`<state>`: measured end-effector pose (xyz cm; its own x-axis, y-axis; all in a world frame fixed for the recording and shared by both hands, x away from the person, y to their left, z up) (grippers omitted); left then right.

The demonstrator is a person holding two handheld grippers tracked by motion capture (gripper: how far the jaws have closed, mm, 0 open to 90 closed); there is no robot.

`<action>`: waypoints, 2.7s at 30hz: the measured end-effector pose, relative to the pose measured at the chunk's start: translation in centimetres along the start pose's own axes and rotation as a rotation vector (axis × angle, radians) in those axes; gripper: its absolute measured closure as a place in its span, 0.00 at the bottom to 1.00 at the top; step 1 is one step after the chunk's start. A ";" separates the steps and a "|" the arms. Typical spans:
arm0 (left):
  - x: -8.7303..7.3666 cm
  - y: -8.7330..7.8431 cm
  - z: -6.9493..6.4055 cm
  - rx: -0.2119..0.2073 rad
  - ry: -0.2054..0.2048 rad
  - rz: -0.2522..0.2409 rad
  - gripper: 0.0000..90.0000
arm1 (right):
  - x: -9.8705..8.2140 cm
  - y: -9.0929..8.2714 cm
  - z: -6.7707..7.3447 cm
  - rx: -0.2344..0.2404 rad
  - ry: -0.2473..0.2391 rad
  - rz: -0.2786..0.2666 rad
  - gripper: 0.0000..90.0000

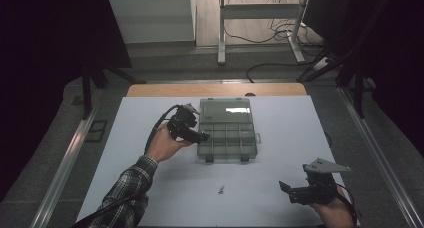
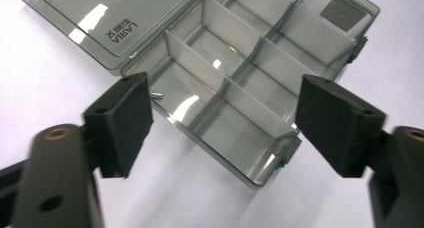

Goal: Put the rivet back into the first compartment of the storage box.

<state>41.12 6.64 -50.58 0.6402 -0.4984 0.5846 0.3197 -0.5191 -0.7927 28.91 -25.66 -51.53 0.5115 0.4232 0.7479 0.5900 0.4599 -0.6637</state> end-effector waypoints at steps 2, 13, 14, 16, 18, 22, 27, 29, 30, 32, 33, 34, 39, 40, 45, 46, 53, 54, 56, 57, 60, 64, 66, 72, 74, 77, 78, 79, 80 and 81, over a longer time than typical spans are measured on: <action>-0.2 -0.2 -0.1 0.001 0.001 0.002 0.19 | 0.0 0.0 0.0 0.000 0.002 0.001 0.00; -1.7 -1.1 -0.9 -0.014 0.007 0.006 0.03 | 0.0 0.0 -0.1 -0.001 0.007 -0.004 0.00; -1.8 -1.3 -1.1 -0.015 0.010 0.004 0.02 | 0.0 0.0 -0.1 -0.001 0.006 -0.004 0.00; -1.9 -1.5 -1.4 -0.018 0.017 -0.001 0.01 | 0.0 0.0 0.0 0.000 0.004 -0.004 0.00; -2.1 -1.8 -1.6 -0.018 0.034 -0.004 0.00 | 0.0 0.0 0.0 0.000 0.004 -0.004 0.00; -2.6 -2.2 -1.9 -0.026 0.052 -0.018 0.00 | 0.0 0.0 0.0 0.001 0.004 -0.004 0.00; -3.3 -2.7 -2.1 -0.048 0.043 -0.046 0.00 | 0.0 0.0 0.0 0.002 0.003 -0.004 0.00; -3.7 -2.8 -2.3 -0.059 0.038 -0.052 0.00 | 0.0 0.0 0.0 0.002 0.002 -0.003 0.00; -3.8 -2.9 -2.3 -0.059 0.041 -0.052 0.00 | 0.0 0.0 0.0 0.002 0.002 -0.003 0.00; -4.1 -3.0 -2.4 -0.062 0.042 -0.058 0.00 | 0.0 0.0 0.0 0.002 0.003 -0.004 0.00; -4.2 -3.1 -2.5 -0.070 0.035 -0.062 0.00 | 0.0 0.0 0.0 0.002 0.003 -0.003 0.00; -4.3 -3.2 -2.6 -0.075 0.031 -0.065 0.00 | 0.0 0.0 0.0 0.002 0.003 -0.003 0.00; -4.9 -3.5 -2.8 -0.080 0.029 -0.075 0.00 | 0.0 0.0 0.0 0.001 0.000 -0.001 0.00; -5.0 -3.5 -2.9 -0.081 0.031 -0.072 0.00 | 0.0 0.0 0.0 0.000 0.000 -0.001 0.00; -5.5 -3.5 -3.6 -0.101 0.036 -0.078 0.00 | 0.0 0.0 0.0 0.000 0.000 0.000 0.00; -5.6 -3.5 -3.7 -0.103 0.041 -0.080 0.00 | 0.0 0.0 0.0 0.000 0.000 0.001 0.00; -6.4 -2.9 -5.2 -0.123 0.080 -0.086 0.00 | 0.0 0.0 0.0 -0.001 0.002 0.000 0.00; -6.5 -2.9 -5.3 -0.125 0.085 -0.086 0.00 | 0.0 0.0 0.0 -0.001 0.001 -0.001 0.00; -6.7 -2.7 -5.5 -0.127 0.085 -0.091 0.00 | 0.0 0.0 0.0 -0.001 0.002 0.000 0.00; -6.8 -2.7 -5.6 -0.130 0.084 -0.091 0.00 | 0.0 0.0 0.0 -0.001 0.001 -0.001 0.00; -7.2 -2.5 -5.9 -0.140 0.080 -0.086 0.00 | 0.0 0.0 0.0 -0.001 0.002 0.000 0.00; -7.7 -2.3 -6.1 -0.129 0.097 -0.072 0.00 | 0.0 0.0 -0.1 -0.002 0.003 -0.002 0.00; -7.9 -2.3 -6.2 -0.126 0.100 -0.069 0.00 | 0.0 0.0 -0.1 -0.003 0.002 -0.001 0.00; -8.7 -1.9 -6.3 -0.135 0.092 -0.047 0.00 | 0.0 0.0 -0.1 -0.006 0.002 0.000 0.00; -8.8 -1.7 -6.6 -0.140 0.089 -0.039 0.00 | 0.0 0.0 -0.1 -0.007 0.002 0.001 0.00; -8.9 -1.4 -7.2 -0.144 0.092 -0.013 0.00 | 0.0 0.0 -0.1 -0.007 0.002 0.000 0.00; -8.9 -1.2 -7.4 -0.139 0.089 -0.004 0.00 | 0.0 0.0 -0.1 -0.007 0.002 0.000 0.00; -9.0 -1.1 -7.4 -0.133 0.091 0.008 0.00 | 0.0 0.0 -0.1 -0.007 0.002 0.000 0.00; -9.0 -0.9 -7.5 -0.140 0.087 0.016 0.00 | 0.0 0.0 -0.1 -0.006 0.002 0.001 0.00; -9.0 -0.8 -7.7 -0.151 0.082 0.017 0.00 | 0.0 0.0 -0.1 -0.007 0.001 0.001 0.00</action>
<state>29.73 6.22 -53.88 0.5833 -0.5602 0.5881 0.1962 -0.6054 -0.7713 28.99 -25.77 -51.55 0.5121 0.4230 0.7475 0.5940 0.4542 -0.6640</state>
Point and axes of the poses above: each handheld gripper's, and its own axes: y roughly forward along the jaws, x roughly out of its top, z roughly to its left, the point moved 8 cm from there along y, roughly forward along the jaws, and after that the axes turned 4 degrees about -y, right-handed, at the moved point
